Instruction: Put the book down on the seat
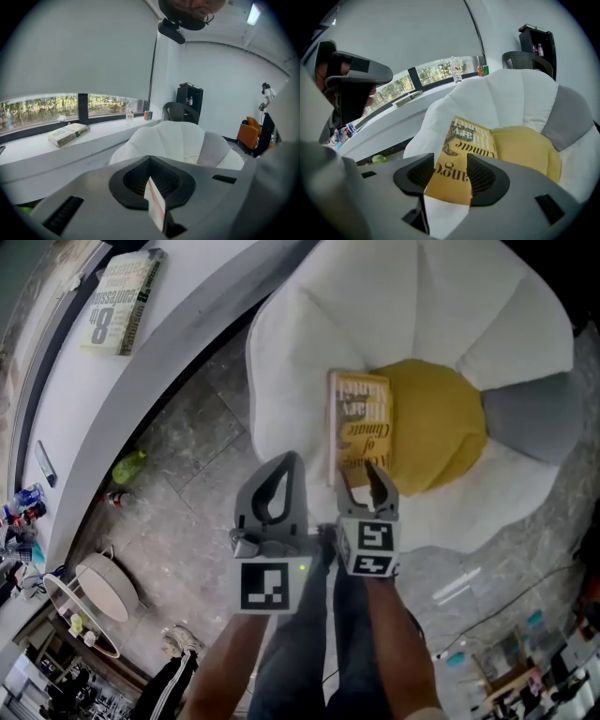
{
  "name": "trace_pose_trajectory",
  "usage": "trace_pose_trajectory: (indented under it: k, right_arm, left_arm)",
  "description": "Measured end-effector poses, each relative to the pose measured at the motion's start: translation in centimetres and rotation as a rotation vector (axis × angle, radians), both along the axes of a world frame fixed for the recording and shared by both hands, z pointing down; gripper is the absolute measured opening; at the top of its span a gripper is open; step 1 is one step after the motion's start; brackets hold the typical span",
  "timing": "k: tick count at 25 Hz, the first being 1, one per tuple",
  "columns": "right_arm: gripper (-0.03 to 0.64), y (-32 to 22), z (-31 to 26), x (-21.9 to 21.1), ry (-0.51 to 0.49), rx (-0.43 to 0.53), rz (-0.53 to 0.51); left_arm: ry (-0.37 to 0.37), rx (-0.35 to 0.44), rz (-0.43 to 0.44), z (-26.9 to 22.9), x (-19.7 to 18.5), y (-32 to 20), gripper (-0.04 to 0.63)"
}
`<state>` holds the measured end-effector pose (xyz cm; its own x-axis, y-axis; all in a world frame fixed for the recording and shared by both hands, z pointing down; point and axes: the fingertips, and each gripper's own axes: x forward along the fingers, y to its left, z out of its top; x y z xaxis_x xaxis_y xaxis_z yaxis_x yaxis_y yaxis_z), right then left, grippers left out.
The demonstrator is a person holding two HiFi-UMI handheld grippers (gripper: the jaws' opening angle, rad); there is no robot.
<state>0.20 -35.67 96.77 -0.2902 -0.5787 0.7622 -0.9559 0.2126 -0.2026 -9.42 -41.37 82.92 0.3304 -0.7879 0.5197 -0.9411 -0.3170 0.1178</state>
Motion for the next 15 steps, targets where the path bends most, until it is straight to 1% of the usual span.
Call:
trace_pose_trajectory:
  k: [4,7,8,13,15]
  right_arm:
    - [0.216,-0.1,-0.4,-1.3,0.003,0.011,-0.026]
    - [0.211,-0.3,-0.2,-2.0,0.012,0.007,-0.037]
    - [0.17,-0.4,-0.1,-2.0,0.018,0.007,-0.038]
    - [0.005,-0.6,-1.0,-1.4,0.047,0.019,-0.014]
    - [0.005,-0.6,-1.5,-1.3,0.047,0.021,-0.015]
  left_arm:
    - [-0.009,0.011,-0.005,-0.1,-0.7,0.0,0.006]
    - [-0.014,0.0,-0.011,0.2,-1.3,0.1,0.006]
    - [-0.016,0.0,-0.012,0.2,-1.4,0.2,0.006]
    - [-0.027,0.004,-0.006,-0.2,-1.5,0.6,0.006]
    - [-0.022,0.007,-0.008,-0.5,-1.4,0.6,0.006]
